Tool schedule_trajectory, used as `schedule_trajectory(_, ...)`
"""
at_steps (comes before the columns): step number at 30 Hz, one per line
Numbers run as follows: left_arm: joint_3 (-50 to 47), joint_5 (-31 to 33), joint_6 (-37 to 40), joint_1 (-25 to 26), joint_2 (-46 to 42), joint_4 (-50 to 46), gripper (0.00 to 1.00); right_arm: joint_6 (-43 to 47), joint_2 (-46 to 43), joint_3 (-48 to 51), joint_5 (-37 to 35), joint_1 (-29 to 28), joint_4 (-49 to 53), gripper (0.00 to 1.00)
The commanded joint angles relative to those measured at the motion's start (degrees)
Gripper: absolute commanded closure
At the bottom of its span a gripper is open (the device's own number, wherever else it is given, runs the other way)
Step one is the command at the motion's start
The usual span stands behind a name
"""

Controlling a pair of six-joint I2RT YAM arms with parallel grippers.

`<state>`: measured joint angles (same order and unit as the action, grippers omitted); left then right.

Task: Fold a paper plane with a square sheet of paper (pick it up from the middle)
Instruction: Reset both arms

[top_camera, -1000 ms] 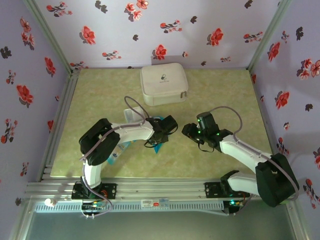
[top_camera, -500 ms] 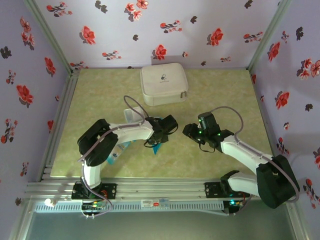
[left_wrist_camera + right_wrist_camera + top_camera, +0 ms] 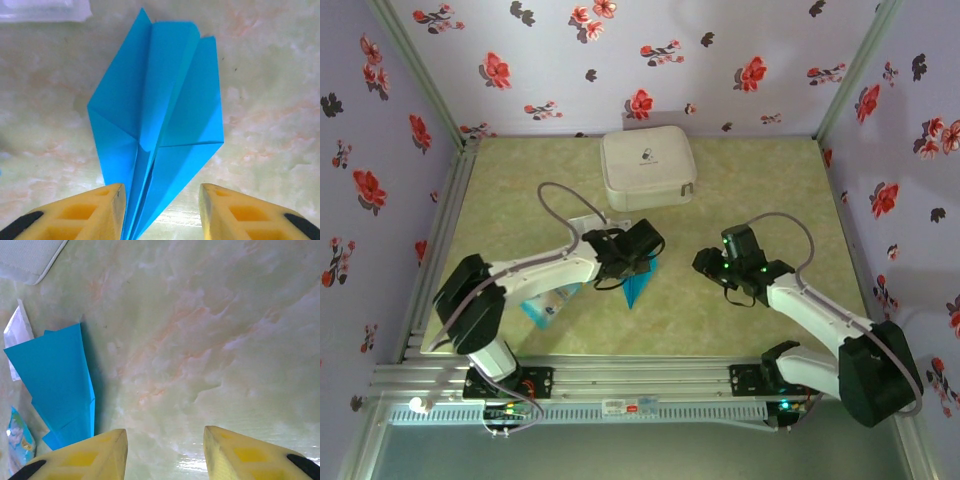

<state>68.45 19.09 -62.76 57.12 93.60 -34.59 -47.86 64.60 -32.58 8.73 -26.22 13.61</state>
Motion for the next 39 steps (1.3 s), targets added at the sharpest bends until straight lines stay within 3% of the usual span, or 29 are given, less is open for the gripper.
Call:
schedule_trajectory(1,-2.99,5.39,5.57,-1.73,-6.28,0.65,0.57,3.63,-1.15,-3.01,-4.44,0.96,3.33,0.55)
schedule_trajectory(5,-9.59,10.17,11.76,-4.67,-15.23,3.59,0.58,8.23,-1.56,-6.03,-11.23,1.95,7.66,0.54)
schedule_trajectory(7,-13.87,11.76,14.97,-6.84,-20.06,5.71,0.52,12.01,-2.53,-6.67,-16.67,1.94,7.95,0.52)
schedule_trajectory(11,-23.73,12.92,21.10,-13.54,-30.58,11.03,0.38,17.96,-4.26,-5.79,-34.00,2.47,5.88,0.33)
schedule_trajectory(15,-32.35,12.07,30.73,-22.38,-40.60,16.57,0.20,27.11,-4.14,-4.68,-42.41,3.80,-0.56,0.21)
schedule_trajectory(19,-37.74,7.28,43.55,-33.35,-43.45,22.75,0.05,38.42,0.90,1.00,-45.90,5.83,-18.28,0.15)
schedule_trajectory(22,-39.01,7.18,44.40,-42.78,-40.97,25.41,0.00,41.73,6.15,-2.97,-43.85,8.83,-18.57,0.14)
schedule_trajectory(25,-38.74,4.11,45.00,-50.18,-36.85,30.62,0.00,46.31,12.58,-1.67,-41.14,11.76,-28.20,0.14)
schedule_trajectory(27,-38.93,5.19,49.99,-51.57,-33.08,36.53,0.00,48.47,16.87,-0.53,-38.07,13.68,-34.88,0.14)
schedule_trajectory(29,-39.59,5.00,54.31,-52.62,-29.21,43.48,0.00,50.32,20.60,3.66,-32.07,15.77,-49.19,0.13)
schedule_trajectory(32,-40.51,2.43,56.52,-53.34,-23.84,51.82,0.00,48.67,20.71,4.40,-22.23,19.21,-49.91,0.14)
schedule_trajectory(35,-43.67,-0.78,60.05,-53.48,-18.51,64.48,0.00,46.22,19.21,11.99,-13.31,23.89,-62.34,0.13)
schedule_trajectory(37,-45.14,-1.34,60.36,-53.72,-15.74,72.79,0.00,46.13,26.51,17.15,-11.90,24.77,-80.95,0.14)
schedule_trajectory(38,-45.74,-3.05,60.30,-54.26,-14.87,75.73,0.00,46.16,28.21,18.49,-11.71,24.72,-85.18,0.10)
schedule_trajectory(39,-46.37,-4.22,60.56,-54.59,-13.53,79.55,0.00,46.13,24.85,17.08,-12.35,24.72,-76.86,0.09)
